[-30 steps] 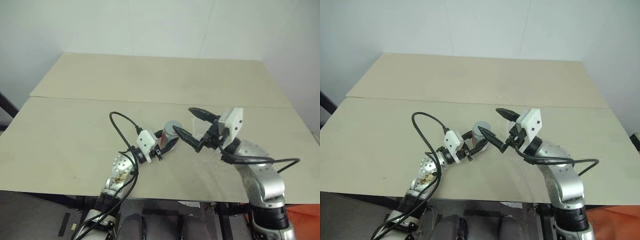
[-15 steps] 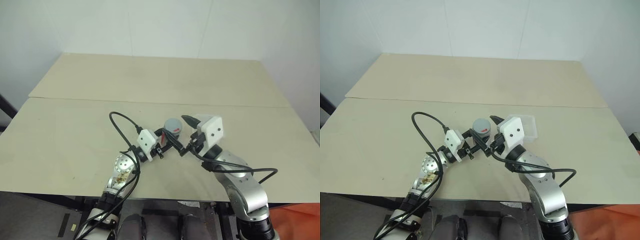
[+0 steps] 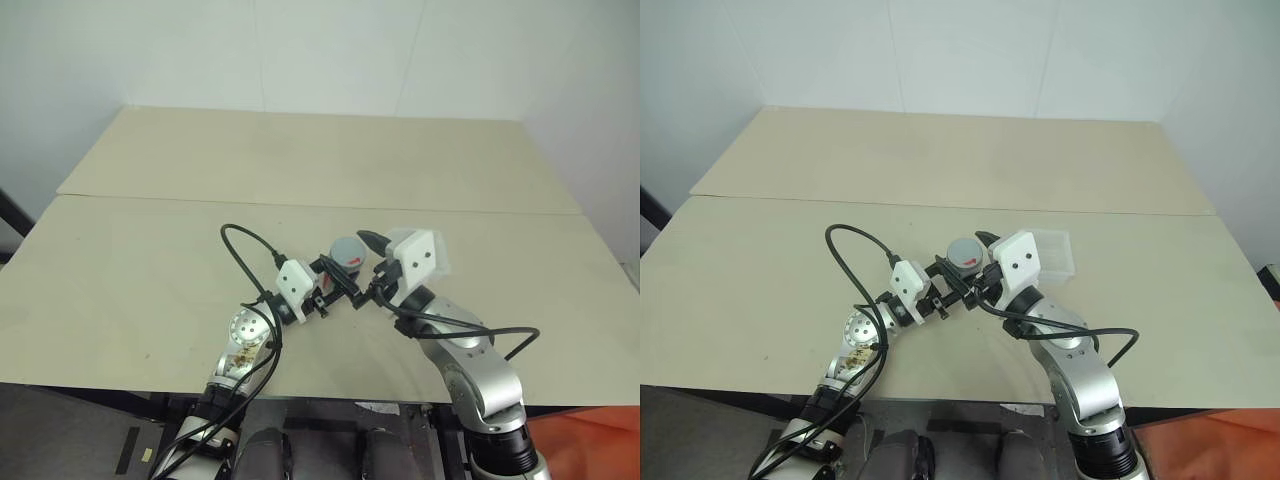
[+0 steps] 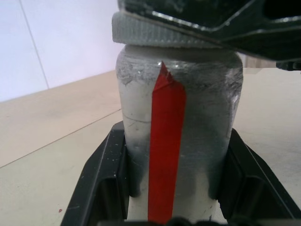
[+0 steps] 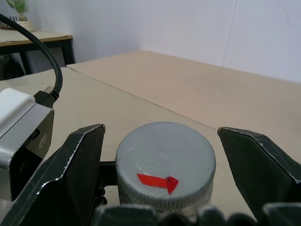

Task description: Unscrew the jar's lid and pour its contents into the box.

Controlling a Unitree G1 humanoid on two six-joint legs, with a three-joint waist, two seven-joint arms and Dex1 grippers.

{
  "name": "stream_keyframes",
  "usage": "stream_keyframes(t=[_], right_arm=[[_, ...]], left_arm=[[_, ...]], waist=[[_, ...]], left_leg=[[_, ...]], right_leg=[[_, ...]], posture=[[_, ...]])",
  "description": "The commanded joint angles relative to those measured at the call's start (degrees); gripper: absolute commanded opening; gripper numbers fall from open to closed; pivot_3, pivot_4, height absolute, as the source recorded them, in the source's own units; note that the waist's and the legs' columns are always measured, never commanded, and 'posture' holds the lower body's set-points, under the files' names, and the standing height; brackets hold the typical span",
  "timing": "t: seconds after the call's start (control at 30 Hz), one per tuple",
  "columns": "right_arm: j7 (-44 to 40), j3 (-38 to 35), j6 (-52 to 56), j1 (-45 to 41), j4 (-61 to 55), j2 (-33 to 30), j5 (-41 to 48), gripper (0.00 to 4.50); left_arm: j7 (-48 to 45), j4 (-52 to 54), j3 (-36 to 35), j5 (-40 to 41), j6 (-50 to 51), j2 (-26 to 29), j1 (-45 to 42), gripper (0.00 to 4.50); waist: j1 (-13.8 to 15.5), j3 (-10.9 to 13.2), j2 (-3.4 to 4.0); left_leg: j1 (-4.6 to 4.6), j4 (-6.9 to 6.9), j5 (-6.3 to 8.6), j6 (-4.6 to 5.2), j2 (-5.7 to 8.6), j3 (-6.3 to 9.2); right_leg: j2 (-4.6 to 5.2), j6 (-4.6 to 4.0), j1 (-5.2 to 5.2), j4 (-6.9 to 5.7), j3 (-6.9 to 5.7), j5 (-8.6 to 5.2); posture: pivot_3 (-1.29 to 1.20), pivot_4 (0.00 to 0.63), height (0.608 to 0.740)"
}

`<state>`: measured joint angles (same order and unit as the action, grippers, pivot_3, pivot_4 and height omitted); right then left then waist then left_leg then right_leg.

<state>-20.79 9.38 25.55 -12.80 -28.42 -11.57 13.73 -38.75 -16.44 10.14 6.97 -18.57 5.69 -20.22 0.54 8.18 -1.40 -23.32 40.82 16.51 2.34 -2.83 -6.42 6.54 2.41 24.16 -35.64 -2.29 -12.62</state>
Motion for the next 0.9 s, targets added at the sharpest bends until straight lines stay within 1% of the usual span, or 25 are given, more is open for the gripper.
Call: stream_keyframes(t=[0.03, 0.07, 0.17, 0.23, 0.27, 0.3, 0.47, 0.6, 0.73, 0.9], right_arm=[[0.15, -0.86, -0.66, -1.08, -0.74, 0.6, 0.86, 4.47], [0.36, -1.04, -0.69, -1.19, -0.6, 0.86, 0.94, 4.47], [0.65, -1.36, -0.9, -1.36, -0.27, 1.46, 1.01, 3.92], [0.34, -0.98, -0.96, -1.24, -0.13, 0.93, 0.29, 3.33], [0.35, -0.89, -0.96, -1.19, -0.08, 0.85, 0.12, 2.97], [0.42, -0.76, -0.96, -1.19, 0.01, 0.75, -0.15, 2.78], [0.61, -0.62, -1.42, -1.35, 0.61, 0.58, -0.92, 2.78], [-1.54, -1.5, -2.03, -1.74, 1.22, -0.57, 0.32, 2.78], [-9.69, -3.01, -4.01, -3.41, 3.41, -3.95, 4.85, 2.78], [-25.3, -4.51, -5.45, -8.07, 9.17, -9.86, 12.82, 2.78]], left_arm=[[0.53, 1.17, 0.01, 0.35, -1.31, -0.59, -0.98, 1.98], [0.5, 1.17, 0.01, 0.34, -1.31, -0.58, -0.94, 1.98], [0.2, 1.15, 0.04, 0.36, -1.36, -0.44, -0.92, 1.98], [0.22, 1.25, 0.1, 0.4, -1.29, -0.56, -0.9, 1.98], [0.2, 1.28, 0.12, 0.42, -1.27, -0.59, -0.9, 1.98], [0.15, 1.25, 0.13, 0.45, -1.28, -0.61, -0.93, 1.98], [-0.05, 1.12, 0.13, 0.52, -1.3, -0.62, -1.08, 1.98], [-0.77, 1.06, 0.4, 0.67, -1.39, -0.49, -1.15, 1.98], [-2.24, 1.3, 0.64, 1.6, -1.3, -0.46, -0.96, 1.98], [-4.29, 2.26, 0.7, 3.13, -0.68, -0.52, -1.01, 1.98]], waist=[[0.0, 0.0, 0.0], [0.0, 0.0, 0.0], [-0.01, 0.0, 0.0], [0.0, 0.0, 0.0], [0.0, 0.0, 0.0], [0.0, 0.0, 0.0], [-0.01, 0.0, 0.0], [-0.01, 0.0, 0.0], [0.01, 0.0, 0.0], [-0.04, 0.0, 0.0]], left_leg=[[0.0, 0.0, 0.0, 0.0, 0.0, 0.0], [0.0, 0.0, 0.0, 0.0, 0.0, -0.01], [0.0, 0.0, 0.0, 0.0, 0.0, -0.01], [0.0, 0.0, 0.0, 0.0, 0.0, 0.0], [0.0, 0.0, 0.0, 0.0, 0.0, 0.0], [0.0, 0.0, 0.0, 0.0, 0.0, -0.01], [0.0, 0.0, 0.0, 0.0, 0.0, -0.01], [0.0, 0.0, 0.0, 0.0, 0.0, -0.01], [0.01, 0.01, 0.01, 0.01, 0.0, 0.0], [0.02, 0.01, 0.02, 0.04, 0.0, 0.01]], right_leg=[[0.0, 0.0, 0.0, 0.0, 0.0, 0.0], [0.0, 0.0, 0.0, 0.0, 0.0, 0.0], [0.0, 0.0, 0.0, -0.01, 0.0, 0.0], [0.0, 0.0, 0.0, -0.01, 0.0, 0.0], [0.0, 0.0, -0.01, 0.0, 0.0, 0.0], [0.0, 0.0, 0.0, 0.0, 0.0, 0.0], [0.0, 0.0, 0.0, -0.01, 0.0, 0.0], [0.0, 0.0, 0.0, -0.01, 0.0, 0.0], [0.0, 0.0, -0.02, 0.01, 0.0, 0.0], [0.0, 0.0, -0.03, 0.02, 0.01, 0.0]], posture=[[0.0, 0.15, 0.74], [0.0, 0.15, 0.74], [0.0, 0.15, 0.74], [0.0, 0.15, 0.74], [0.0, 0.15, 0.74], [0.0, 0.15, 0.74], [0.0, 0.15, 0.74], [0.0, 0.15, 0.74], [0.0, 0.15, 0.74], [0.0, 0.15, 0.74]])
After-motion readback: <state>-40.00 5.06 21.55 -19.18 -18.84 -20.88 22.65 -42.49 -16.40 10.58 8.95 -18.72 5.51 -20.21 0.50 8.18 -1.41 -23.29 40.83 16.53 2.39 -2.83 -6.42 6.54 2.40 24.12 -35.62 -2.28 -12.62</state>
